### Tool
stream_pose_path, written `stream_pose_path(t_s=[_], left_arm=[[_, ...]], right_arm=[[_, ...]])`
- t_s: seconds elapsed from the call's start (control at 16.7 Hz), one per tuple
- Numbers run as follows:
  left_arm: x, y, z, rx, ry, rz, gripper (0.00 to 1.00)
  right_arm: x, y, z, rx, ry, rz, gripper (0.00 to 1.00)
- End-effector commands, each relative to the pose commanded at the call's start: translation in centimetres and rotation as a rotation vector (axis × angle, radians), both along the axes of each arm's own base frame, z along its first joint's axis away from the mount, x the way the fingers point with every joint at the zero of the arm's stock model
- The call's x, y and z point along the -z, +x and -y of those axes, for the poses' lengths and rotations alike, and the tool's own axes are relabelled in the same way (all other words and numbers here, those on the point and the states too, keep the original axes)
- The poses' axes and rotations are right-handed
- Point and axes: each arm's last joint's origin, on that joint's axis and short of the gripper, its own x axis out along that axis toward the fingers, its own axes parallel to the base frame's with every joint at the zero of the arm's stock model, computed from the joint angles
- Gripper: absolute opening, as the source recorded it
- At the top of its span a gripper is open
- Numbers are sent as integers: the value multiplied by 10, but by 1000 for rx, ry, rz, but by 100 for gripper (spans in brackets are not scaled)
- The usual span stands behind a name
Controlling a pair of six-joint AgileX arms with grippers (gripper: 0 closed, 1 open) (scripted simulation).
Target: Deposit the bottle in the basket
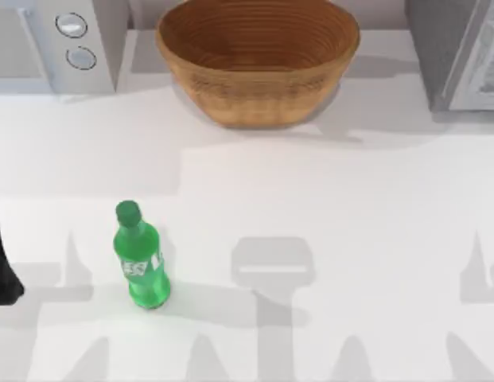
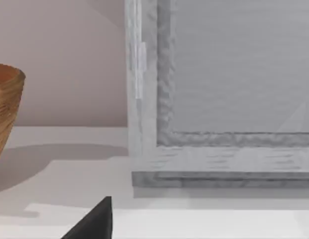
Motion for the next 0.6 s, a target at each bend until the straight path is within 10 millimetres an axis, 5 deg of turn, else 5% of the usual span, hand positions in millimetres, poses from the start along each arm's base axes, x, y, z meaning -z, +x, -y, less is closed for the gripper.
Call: stream_pose_path(t_s=[0.6], left_arm=[[9, 19, 5, 163, 36, -55, 100]], right_arm=[[0, 0, 0, 0, 0, 0, 100]])
